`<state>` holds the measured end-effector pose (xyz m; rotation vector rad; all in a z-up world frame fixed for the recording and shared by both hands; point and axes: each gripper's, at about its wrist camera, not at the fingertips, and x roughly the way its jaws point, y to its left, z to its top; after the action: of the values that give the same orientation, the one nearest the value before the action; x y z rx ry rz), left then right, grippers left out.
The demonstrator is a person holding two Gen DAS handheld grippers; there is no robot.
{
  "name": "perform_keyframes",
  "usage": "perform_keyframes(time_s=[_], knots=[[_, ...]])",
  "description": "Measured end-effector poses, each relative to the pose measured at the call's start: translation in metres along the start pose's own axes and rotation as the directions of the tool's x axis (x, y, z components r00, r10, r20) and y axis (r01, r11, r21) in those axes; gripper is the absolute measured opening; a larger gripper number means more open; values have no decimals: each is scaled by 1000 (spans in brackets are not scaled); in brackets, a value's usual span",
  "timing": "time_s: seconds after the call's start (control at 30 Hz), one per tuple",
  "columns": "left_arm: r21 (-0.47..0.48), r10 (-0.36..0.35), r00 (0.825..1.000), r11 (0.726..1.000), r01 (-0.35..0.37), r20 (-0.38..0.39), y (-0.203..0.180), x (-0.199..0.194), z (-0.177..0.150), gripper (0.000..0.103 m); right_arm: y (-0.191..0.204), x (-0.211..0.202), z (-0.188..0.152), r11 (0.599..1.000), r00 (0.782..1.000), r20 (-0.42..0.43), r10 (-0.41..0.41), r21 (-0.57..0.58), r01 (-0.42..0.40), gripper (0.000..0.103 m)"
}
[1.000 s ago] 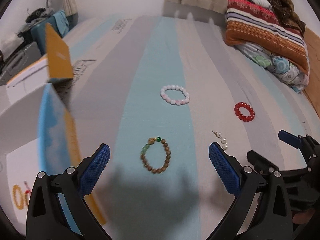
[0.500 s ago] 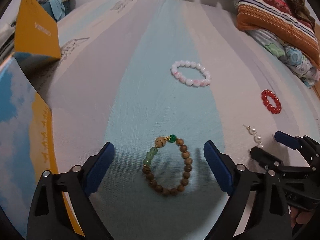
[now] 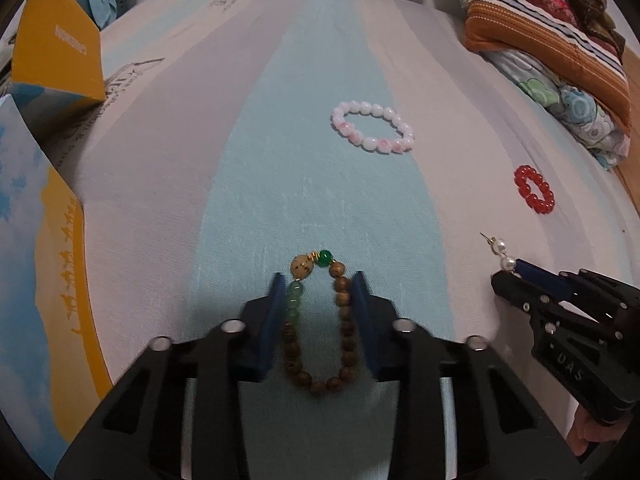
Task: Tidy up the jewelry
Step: 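Grasp the pearl strand with the right tool while the left grasps the wooden-green bracelet, then lift both held pieces and carry them over the white box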
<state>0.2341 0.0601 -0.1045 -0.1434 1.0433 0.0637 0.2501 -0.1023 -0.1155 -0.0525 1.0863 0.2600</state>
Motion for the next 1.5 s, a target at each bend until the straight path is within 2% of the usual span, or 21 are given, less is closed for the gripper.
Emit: perform_keyframes(time_s=[0.1,0.17,0.3,1.5], knots=[[-3,-13,1000,1000,13,-6,1,-3,-1,16,-1,-3,-1,1000,1000,5,1,4,-1,18],[0,-16,1000,1000,16,-7,0,-5,-1,16,1,-6,-1,1000,1000,7,1,2,-1,10],[7,-14,1000,1000,14,-5,-1,-9,-1,9,1,-12,-1,1000,1000,16,2,1,-2,10],[40,18,999,999,-19,44,-18,-69,-1,8,-7,-81,0,1000,994,109,-2,31,-1,10]])
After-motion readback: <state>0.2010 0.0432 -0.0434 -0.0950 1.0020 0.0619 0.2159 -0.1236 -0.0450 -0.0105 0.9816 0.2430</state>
